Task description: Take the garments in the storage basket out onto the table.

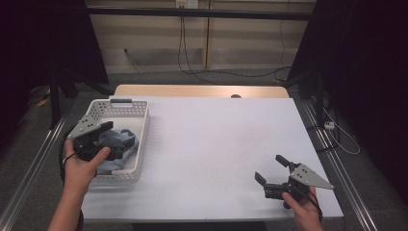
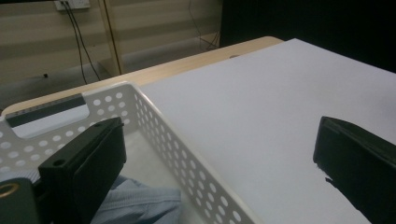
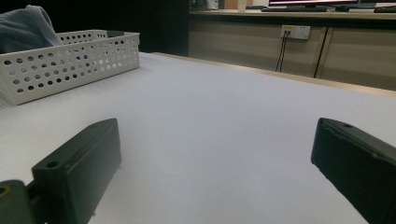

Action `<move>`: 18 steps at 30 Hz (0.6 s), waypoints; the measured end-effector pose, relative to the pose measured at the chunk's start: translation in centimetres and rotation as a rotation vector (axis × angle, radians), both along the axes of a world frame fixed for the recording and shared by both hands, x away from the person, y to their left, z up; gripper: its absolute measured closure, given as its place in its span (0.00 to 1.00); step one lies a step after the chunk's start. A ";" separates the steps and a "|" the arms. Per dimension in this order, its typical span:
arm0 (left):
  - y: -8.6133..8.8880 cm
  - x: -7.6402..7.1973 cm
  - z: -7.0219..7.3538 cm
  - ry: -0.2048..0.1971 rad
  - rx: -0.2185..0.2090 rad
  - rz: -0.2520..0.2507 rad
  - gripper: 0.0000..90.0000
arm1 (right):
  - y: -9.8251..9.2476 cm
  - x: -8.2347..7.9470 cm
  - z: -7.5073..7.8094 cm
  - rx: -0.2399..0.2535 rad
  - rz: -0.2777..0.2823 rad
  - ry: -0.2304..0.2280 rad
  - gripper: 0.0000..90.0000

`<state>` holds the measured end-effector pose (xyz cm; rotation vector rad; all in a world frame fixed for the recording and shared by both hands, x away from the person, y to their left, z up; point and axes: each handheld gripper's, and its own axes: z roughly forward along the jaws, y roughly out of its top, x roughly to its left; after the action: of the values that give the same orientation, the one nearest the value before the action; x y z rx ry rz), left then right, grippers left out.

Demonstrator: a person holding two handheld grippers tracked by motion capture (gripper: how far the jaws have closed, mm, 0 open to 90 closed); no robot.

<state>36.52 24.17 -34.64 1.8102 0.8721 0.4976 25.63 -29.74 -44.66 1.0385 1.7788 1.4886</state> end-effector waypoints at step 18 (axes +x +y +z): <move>0.5 1.7 0.6 0.037 0.034 0.018 0.03 | -0.1 -0.1 0.0 0.003 -0.001 0.003 0.01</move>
<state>38.24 24.68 -34.09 1.8490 0.9116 0.4942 25.53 -29.80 -44.66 1.0433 1.7786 1.4905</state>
